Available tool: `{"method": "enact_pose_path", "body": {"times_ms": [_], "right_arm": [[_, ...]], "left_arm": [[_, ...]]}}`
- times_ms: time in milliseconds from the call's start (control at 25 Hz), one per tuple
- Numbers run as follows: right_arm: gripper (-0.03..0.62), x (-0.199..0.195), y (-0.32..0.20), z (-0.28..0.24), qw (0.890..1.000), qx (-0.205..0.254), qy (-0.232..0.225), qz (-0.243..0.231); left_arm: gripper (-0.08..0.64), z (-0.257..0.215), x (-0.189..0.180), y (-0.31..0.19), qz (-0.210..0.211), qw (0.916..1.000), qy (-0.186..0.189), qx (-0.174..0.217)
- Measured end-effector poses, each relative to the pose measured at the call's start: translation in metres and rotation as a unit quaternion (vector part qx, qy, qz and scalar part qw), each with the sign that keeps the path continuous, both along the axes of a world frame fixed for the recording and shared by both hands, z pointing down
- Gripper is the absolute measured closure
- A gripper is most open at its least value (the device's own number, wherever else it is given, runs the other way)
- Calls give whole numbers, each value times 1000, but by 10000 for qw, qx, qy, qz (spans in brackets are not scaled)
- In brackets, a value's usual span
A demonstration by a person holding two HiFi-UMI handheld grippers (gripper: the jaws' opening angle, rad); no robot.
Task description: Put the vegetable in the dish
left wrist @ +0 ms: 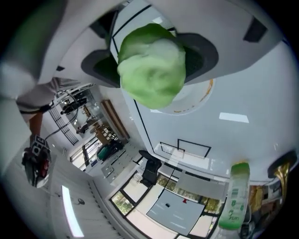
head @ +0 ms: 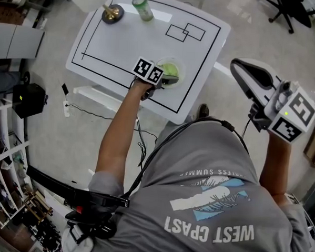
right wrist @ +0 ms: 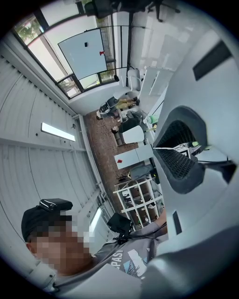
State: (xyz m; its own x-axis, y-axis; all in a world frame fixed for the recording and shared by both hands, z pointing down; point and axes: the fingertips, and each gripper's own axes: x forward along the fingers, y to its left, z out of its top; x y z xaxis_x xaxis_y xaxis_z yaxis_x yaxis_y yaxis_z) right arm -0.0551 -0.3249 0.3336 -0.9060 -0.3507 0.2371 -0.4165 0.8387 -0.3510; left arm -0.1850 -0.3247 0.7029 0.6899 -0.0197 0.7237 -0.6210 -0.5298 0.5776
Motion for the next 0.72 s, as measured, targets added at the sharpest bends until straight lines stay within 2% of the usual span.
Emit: {"method": "enact_pose_path", "body": {"times_ms": [160,360,480,600,720], "right_arm": [[584,-1,-1,0,10000,-11,0,-38],[584,-4,1,1,9999,-18,-12,-115],[584,-4,2,2,9999,-26,-13,-131],[583,-3,3,2,9999,-26,-12,-168],[584,-1,5,0,9997,-21,-40,-236]], "left_arm": [[144,1,-10,-11,33,9967,-482,659],[93,14,-20,-16,-578,9932,-383,932],[72,15,-20,-23,-1077,9833,-487,1383],[43,9,-24,-33,-1587,9674,-720,1837],[41,4,-29,-36,-1965,9547,-900,2045]]}}
